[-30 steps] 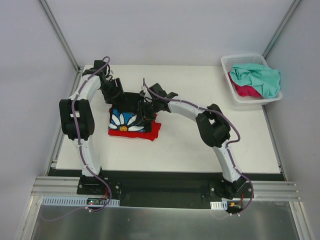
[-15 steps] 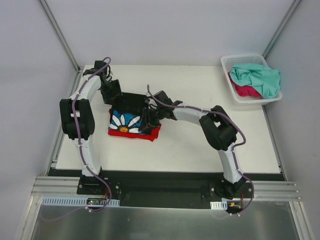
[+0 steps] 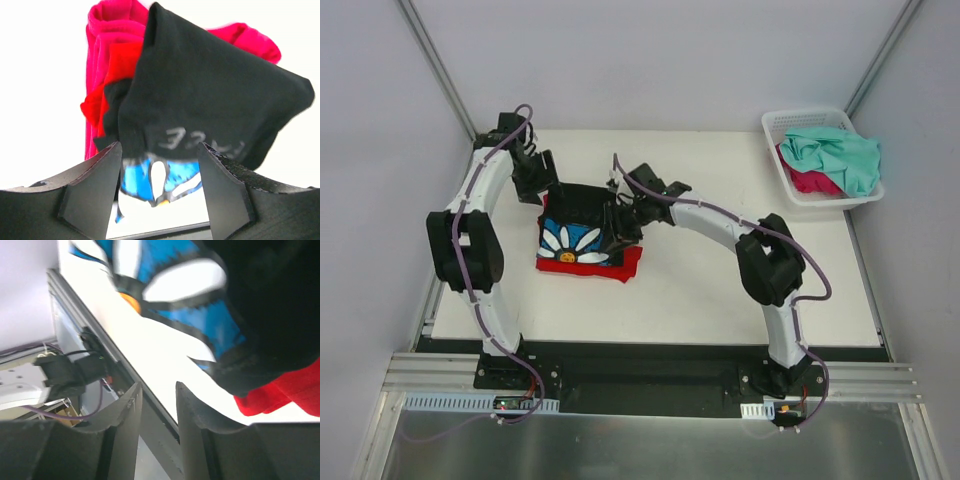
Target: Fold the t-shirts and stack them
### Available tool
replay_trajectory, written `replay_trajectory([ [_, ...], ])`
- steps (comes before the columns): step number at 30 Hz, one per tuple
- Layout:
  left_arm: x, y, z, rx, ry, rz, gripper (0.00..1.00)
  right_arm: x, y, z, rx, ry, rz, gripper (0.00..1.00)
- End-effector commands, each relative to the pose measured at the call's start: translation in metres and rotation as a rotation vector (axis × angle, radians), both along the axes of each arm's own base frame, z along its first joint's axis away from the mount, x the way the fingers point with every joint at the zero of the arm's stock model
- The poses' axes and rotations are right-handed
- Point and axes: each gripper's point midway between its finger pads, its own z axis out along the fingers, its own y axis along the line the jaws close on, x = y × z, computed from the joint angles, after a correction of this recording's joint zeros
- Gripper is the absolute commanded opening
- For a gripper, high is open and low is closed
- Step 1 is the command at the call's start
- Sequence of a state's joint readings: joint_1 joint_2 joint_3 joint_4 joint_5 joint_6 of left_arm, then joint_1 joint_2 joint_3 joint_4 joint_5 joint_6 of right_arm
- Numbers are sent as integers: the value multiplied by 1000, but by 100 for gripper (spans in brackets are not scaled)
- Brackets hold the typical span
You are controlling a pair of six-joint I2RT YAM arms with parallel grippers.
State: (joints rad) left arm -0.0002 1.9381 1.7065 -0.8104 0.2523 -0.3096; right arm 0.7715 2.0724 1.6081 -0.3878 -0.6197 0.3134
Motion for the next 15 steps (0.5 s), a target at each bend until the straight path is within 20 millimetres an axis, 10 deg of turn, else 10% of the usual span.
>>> replay_trajectory([
  [1, -21, 6, 79, 31, -133, 5, 63, 27, -2, 96, 92, -166, -5, 37],
  [6, -53, -18, 110, -22, -182, -52, 64, 66, -8, 101, 98, -193, -41, 37],
  [15, -135, -55, 44, -42, 34, -95, 61, 129, 0, 30, 122, -88, -90, 38],
])
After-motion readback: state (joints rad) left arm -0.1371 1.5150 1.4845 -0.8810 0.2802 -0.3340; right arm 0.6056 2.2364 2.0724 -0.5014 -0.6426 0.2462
